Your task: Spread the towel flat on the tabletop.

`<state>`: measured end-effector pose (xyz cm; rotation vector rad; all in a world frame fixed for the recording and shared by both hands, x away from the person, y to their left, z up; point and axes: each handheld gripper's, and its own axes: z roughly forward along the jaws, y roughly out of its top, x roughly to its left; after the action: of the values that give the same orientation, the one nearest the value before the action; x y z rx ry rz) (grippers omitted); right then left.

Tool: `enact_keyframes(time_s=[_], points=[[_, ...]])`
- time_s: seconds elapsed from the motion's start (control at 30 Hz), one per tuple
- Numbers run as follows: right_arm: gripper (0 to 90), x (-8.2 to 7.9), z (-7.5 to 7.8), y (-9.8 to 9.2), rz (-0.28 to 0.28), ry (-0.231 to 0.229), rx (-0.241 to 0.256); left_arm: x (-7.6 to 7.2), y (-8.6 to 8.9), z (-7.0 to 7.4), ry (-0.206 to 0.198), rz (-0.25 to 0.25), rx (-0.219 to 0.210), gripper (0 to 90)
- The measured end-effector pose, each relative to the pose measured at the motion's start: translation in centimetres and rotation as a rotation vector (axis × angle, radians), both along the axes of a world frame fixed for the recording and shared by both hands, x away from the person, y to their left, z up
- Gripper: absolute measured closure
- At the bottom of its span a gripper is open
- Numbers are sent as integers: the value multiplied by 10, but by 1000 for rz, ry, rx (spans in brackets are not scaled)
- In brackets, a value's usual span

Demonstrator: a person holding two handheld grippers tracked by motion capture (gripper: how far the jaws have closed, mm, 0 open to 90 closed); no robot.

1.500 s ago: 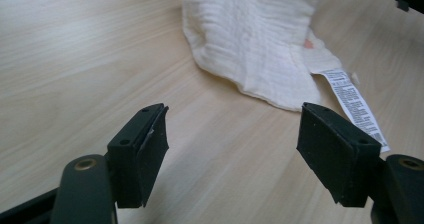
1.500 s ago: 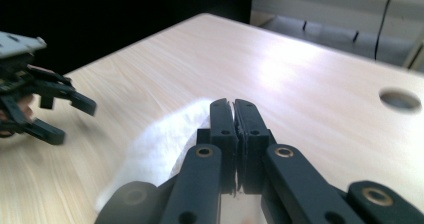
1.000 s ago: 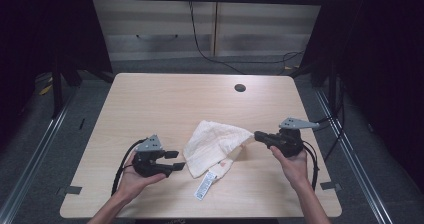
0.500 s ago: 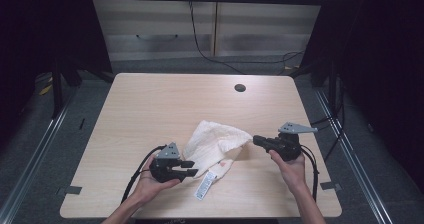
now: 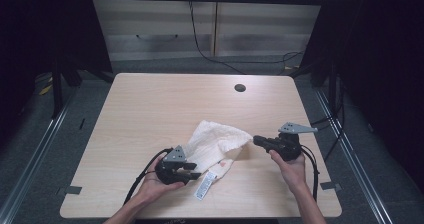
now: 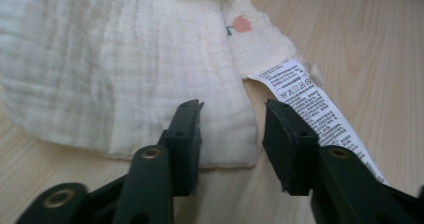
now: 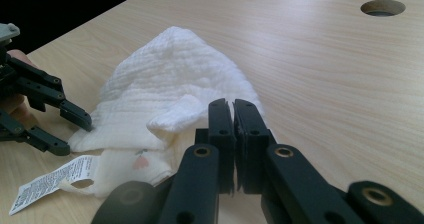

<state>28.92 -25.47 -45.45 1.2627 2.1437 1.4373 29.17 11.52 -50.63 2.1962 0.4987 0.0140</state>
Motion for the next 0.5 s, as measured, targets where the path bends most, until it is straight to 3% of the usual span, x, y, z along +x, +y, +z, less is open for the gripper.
enact_keyframes(time_s=[0.07, 0.23, 0.3, 0.37, 0.5], points=[[874, 0, 0, 0, -3, 3, 2, 0, 0, 1, -5, -5, 14, 521], [872, 1, -2, 1, 1, 6, -2, -2, -2, -1, -42, 9, 11, 535], [870, 1, -1, 1, -3, 0, 1, -3, -3, -1, -63, 12, 29, 550], [870, 0, -1, 0, -8, -4, 7, -5, -3, -1, -91, 27, 45, 618], [871, -1, -1, 1, -6, -3, 4, -4, -1, 0, -100, 52, 58, 731]])
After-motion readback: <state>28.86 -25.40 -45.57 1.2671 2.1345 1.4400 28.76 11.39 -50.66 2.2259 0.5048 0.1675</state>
